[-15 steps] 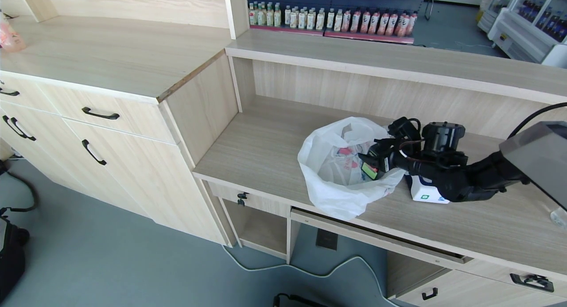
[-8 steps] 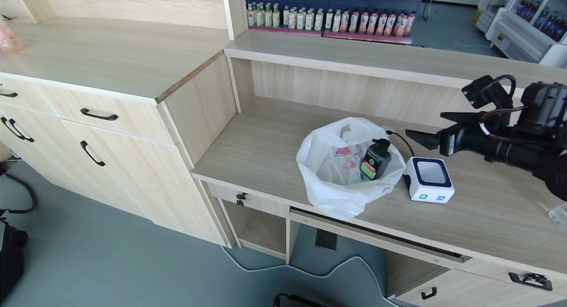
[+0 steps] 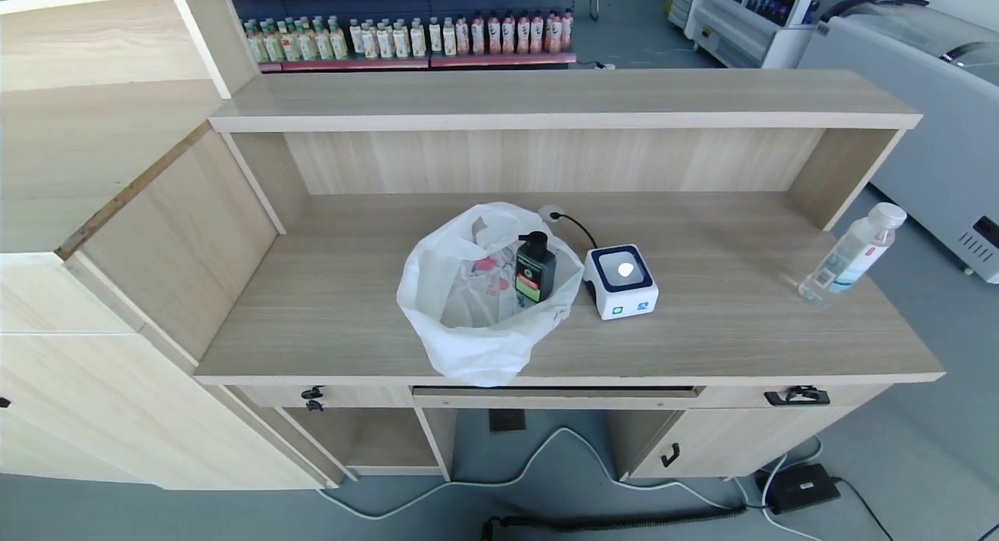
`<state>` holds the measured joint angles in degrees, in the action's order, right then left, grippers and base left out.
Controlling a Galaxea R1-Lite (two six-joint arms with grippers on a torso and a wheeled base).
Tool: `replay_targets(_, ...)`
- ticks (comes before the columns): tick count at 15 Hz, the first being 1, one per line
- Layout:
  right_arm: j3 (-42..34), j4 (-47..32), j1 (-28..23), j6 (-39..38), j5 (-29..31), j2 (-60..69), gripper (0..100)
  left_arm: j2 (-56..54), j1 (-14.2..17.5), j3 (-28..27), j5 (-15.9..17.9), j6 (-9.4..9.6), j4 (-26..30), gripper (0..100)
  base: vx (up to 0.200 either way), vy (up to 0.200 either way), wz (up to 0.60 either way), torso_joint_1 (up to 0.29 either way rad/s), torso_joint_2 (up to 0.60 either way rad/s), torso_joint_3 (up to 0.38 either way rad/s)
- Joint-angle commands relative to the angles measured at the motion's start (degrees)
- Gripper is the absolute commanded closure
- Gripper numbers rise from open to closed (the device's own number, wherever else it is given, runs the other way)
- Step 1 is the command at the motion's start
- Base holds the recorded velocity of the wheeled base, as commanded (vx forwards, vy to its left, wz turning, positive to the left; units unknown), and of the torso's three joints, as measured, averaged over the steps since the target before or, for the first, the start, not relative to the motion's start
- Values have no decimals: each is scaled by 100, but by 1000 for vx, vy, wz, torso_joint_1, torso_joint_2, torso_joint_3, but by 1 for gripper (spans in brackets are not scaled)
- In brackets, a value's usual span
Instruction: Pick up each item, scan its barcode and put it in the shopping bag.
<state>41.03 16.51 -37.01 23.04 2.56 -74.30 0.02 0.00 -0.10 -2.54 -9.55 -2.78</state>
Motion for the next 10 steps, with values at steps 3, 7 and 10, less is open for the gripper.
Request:
replay_targets(3,1,1680,-720,-107,-27,-2044,0,-2,0,1,-10,-3,-3,0,0,0,0,0,0,0)
replay_targets(7,748,2120,-412,-203,-1029,-3011,0,-2,0,1,-1,-3,-3,0,0,0,0,0,0,0)
replay_targets(10,1636,2296,396,-871,-1126,-3407,0,-2,0,1,-10,-3,-3,0,0,0,0,0,0,0)
